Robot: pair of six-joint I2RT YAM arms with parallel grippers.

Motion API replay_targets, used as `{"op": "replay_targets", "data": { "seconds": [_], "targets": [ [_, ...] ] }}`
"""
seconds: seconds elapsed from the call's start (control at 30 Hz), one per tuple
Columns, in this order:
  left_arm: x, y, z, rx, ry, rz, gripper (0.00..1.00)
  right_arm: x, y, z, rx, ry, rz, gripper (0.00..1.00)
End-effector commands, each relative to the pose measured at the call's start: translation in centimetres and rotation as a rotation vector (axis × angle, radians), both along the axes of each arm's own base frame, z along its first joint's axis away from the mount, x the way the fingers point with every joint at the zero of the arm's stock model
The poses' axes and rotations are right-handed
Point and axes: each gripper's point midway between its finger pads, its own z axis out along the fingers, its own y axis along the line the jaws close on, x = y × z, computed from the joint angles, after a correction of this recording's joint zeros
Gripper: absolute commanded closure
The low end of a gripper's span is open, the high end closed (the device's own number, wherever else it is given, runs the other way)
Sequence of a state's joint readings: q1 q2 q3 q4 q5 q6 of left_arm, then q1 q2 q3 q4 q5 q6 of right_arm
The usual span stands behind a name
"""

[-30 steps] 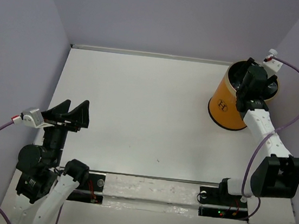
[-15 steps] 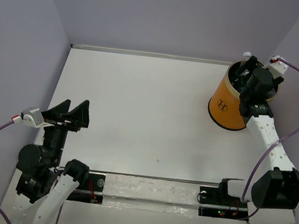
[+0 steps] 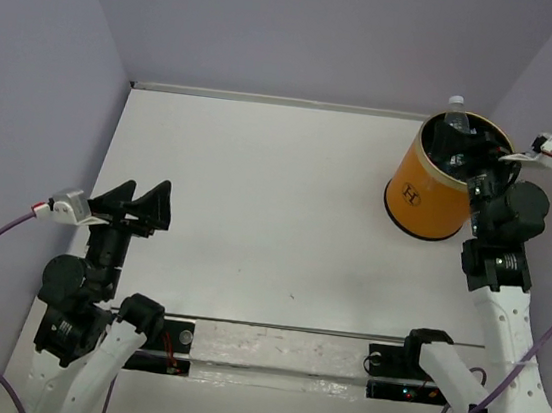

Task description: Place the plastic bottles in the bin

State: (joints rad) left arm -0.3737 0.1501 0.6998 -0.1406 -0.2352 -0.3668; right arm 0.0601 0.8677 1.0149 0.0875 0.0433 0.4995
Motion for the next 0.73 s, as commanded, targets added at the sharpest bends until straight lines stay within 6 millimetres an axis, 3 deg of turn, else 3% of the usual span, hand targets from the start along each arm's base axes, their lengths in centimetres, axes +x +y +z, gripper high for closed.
{"op": "replay_targets", "data": {
  "seconds": [0.0,0.03,0.17,0.3,0.43,0.57,0.7],
  "targets": [
    [0.8,-1.1,0.6,0.033,-0.02,-0.042,0.01,-6.0,11.5,-0.1,-0.002,-0.083,0.742,0.0],
    [1.0,-1.3,0.5,0.037,-0.012,-0.047,0.01,-8.3,13.5,-1.0,-0.022,-0.077,0.915,0.0],
    [1.7,-1.5,0.1,0.048,0.005,-0.05,0.01,-12.3,15.4,-2.1,-0.019,-0.157,1.122,0.0],
    [2.7,-1.4,-0.4,0.064,0.03,-0.034,0.01,-13.0,15.6,-4.8,-0.022,-0.112,1.128,0.0],
    [3.1,-1.0,-0.6,0.067,0.044,-0.009,0.01,-13.3,15.5,-5.6,-0.02,-0.094,1.123,0.0],
    [3.2,-1.7,-0.6,0.087,0.038,-0.047,0.01,-14.0,15.7,-4.9,-0.018,-0.114,1.159,0.0],
    [3.1,-2.9,-0.1,0.071,0.015,-0.11,0.01,-15.8,15.6,-1.6,-0.06,-0.192,1.179,0.0]
  ]
}}
